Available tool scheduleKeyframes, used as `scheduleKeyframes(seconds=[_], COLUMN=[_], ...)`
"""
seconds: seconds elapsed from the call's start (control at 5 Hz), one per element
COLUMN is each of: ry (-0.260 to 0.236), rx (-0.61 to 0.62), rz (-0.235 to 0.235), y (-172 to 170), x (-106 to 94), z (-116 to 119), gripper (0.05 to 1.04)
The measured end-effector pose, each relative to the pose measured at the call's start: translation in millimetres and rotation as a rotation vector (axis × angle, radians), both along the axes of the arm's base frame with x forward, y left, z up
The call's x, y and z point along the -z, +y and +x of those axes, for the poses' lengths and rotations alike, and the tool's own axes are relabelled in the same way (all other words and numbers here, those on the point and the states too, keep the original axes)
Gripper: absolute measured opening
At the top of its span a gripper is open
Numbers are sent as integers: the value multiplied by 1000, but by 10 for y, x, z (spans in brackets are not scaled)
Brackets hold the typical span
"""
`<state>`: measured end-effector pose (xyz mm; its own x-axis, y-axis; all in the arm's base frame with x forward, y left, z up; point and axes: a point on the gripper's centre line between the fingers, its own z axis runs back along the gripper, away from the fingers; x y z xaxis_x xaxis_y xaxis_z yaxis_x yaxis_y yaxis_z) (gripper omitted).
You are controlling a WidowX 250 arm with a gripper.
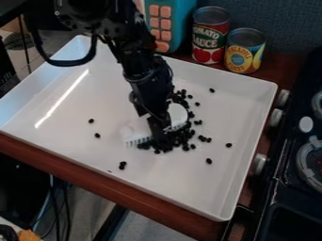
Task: Sweep into pile
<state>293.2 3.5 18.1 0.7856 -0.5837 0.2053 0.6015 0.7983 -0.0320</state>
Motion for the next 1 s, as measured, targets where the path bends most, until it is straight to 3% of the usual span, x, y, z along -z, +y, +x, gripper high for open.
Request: scheduleKeyframes(seconds=[0.2,0.4,0.6,0.8,1.0], ry=[-26,-128,-213,-250,-233], rx=[13,-27,-109,-171,-213], rz=[-10,-5,30,98,151], y=[-5,191,557,909,1203], x=[-105,-350,-544,-581,-440], z=[42,281,478,580,685], gripper=[751,751,751,751,751])
